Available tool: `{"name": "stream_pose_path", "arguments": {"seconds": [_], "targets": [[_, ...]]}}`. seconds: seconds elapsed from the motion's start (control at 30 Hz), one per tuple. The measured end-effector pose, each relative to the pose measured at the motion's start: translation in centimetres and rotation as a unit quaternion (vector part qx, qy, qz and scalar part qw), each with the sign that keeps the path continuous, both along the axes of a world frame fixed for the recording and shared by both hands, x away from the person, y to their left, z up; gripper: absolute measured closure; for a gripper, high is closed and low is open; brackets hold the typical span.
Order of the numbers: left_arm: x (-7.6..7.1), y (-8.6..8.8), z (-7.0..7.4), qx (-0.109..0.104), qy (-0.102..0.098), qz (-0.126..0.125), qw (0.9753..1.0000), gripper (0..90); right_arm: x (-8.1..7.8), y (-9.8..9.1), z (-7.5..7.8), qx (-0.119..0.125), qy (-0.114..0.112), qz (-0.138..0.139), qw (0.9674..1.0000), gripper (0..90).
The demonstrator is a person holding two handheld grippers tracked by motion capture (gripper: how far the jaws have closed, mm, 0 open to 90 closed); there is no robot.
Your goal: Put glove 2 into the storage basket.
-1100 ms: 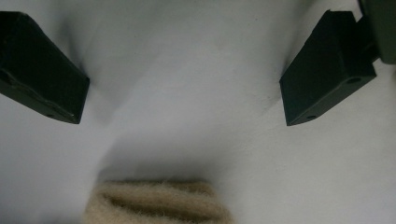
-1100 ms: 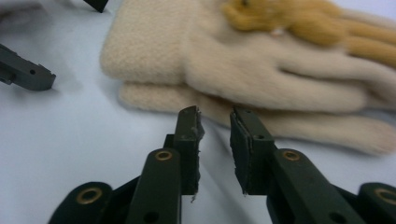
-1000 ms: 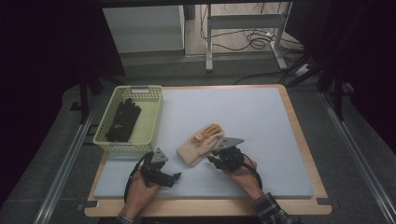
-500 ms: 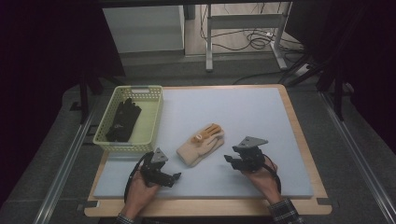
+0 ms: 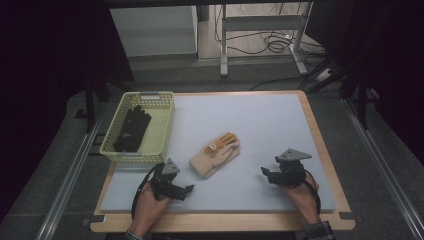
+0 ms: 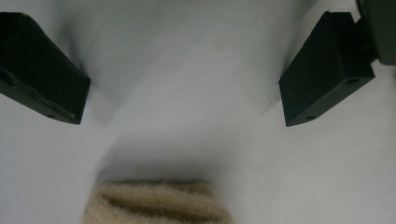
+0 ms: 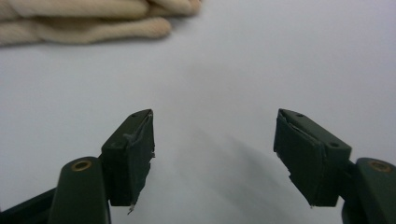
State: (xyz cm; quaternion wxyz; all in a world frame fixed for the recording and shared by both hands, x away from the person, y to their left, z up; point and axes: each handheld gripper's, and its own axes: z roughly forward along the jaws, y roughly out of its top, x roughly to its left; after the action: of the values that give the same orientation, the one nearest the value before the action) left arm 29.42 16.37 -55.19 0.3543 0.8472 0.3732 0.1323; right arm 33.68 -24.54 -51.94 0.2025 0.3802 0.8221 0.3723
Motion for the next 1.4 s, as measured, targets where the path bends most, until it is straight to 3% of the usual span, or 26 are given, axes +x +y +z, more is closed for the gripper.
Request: {"name": "stream_pose_path", "arguments": {"seconds": [0.17, 0.27, 0.33, 0.43, 0.67, 0.83, 1.0, 1.2, 1.4], "targets": [[0.0, 0.0, 0.0, 0.002, -0.002, 0.0, 1.0, 2.2, 0.1, -1.2, -1.0, -0.017, 0.008, -0.018, 0.9997, 24.4], [0.0, 0.0, 0.0, 0.002, -0.002, 0.0, 1.0, 2.0, 0.5, -1.7, -1.1, 0.002, 0.029, -0.023, 0.9993, 21.6], [0.0, 0.0, 0.0, 0.002, -0.002, 0.0, 1.0, 2.0, 0.5, -1.7, -1.1, 0.0, 0.026, -0.022, 0.9994, 21.6], [0.0, 0.0, 0.0, 0.001, -0.002, 0.0, 1.0, 1.9, 0.2, -1.2, -1.2, -0.025, 0.009, -0.027, 0.9993, 20.0], [0.0, -0.1, 0.1, 0.003, 0.005, -0.003, 1.0, 1.1, 0.2, -1.3, -1.2, -0.022, 0.011, -0.028, 0.9993, 19.3], [0.4, -0.5, 1.2, 0.007, 0.01, -0.011, 0.9999, 0.0, 0.2, -1.2, -1.2, -0.024, 0.008, -0.029, 0.9992, 19.2], [1.6, -1.5, 3.1, -0.001, 0.012, -0.022, 0.9997, 0.0, 0.2, -1.2, -1.2, -0.025, 0.008, -0.029, 0.9992, 19.2], [3.9, -4.2, 5.2, 0.0, 0.014, -0.042, 0.999, 0.0, 0.1, -1.2, -1.2, -0.025, 0.007, -0.029, 0.9992, 19.2], [6.7, -7.0, 5.2, 0.023, 0.02, -0.052, 0.9982, 0.0, 0.1, -1.2, -1.2, -0.025, 0.007, -0.029, 0.9992, 19.2]]}}
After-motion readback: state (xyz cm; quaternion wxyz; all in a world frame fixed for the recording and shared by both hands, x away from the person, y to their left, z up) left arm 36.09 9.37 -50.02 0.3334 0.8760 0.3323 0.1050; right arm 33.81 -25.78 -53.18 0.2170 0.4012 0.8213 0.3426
